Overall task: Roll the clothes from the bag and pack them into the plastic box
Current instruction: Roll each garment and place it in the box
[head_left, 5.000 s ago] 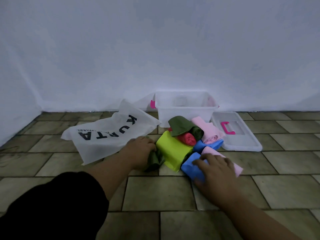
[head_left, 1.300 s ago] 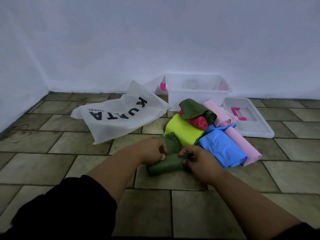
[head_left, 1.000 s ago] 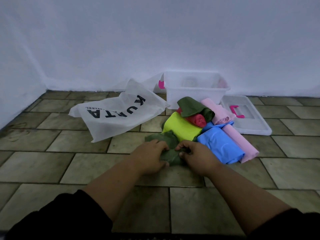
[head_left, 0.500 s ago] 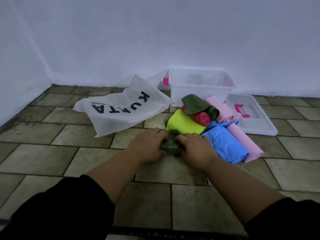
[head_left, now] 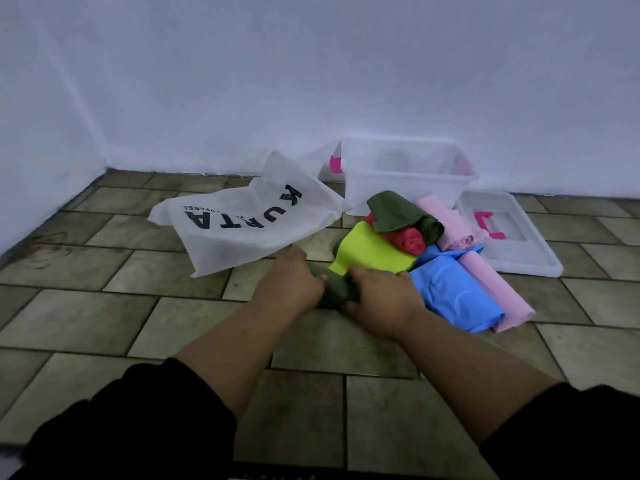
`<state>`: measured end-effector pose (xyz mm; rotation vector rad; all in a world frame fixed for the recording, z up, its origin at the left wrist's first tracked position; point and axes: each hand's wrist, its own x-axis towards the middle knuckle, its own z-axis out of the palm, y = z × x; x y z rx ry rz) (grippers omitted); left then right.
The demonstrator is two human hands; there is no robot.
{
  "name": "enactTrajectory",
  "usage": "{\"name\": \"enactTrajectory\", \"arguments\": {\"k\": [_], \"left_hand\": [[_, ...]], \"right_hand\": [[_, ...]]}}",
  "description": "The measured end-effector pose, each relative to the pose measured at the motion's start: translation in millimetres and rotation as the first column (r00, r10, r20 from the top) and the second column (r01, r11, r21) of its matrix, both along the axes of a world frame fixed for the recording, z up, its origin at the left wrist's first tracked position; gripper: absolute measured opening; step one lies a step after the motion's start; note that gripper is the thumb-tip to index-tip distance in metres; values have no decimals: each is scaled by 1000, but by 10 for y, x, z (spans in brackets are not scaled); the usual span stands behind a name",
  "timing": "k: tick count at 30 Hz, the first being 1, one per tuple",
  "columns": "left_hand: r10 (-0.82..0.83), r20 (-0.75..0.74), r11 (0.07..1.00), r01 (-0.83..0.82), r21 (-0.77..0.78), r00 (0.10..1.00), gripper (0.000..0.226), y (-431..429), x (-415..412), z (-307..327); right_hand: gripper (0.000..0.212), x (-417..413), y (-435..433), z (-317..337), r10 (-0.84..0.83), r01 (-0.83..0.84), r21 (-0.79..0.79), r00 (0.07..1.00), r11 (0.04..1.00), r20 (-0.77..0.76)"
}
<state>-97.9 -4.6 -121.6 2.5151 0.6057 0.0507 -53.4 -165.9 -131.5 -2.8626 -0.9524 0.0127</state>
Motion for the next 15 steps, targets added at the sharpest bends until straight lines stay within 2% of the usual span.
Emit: {"name": "enactTrajectory", "arguments": {"k": [2, 3, 4, 6, 8, 10, 13, 15], "left_hand": [[36, -124, 942, -75, -328, 992, 73, -144, 12, -18], [67, -145, 894, -124, -431, 987, 77, -215, 20, -24], [106, -144, 862, -163, -481, 984, 78, -273, 34, -30], [157, -131, 856, -201, -475, 979, 78, -351, 63, -38], [172, -83, 859, -191, -475, 982, 75, -376, 93, -59], [163, -19, 830, -147, -538, 986, 70, -380, 115, -75], [220, 41, 696, -127, -707, 975, 62, -368, 122, -74], [267, 22, 596, -147, -790, 963, 56, -362, 142, -54]], "right_hand": [[38, 15, 44, 15, -118, 124, 44, 986, 991, -115], [38, 6, 58, 24, -160, 178, 79, 969, 981, -190], [38, -14, 66, 34, -185, 226, 124, 942, 966, -281], [33, -72, 68, 50, -186, 300, 211, 882, 930, -434], [28, -135, 66, 61, -179, 337, 267, 859, 903, -479], [27, -187, 49, 67, -152, 364, 324, 835, 873, -529], [32, -215, -21, 86, -83, 406, 377, 765, 833, -639], [34, -180, -82, 128, -58, 465, 410, 714, 785, -698]]}}
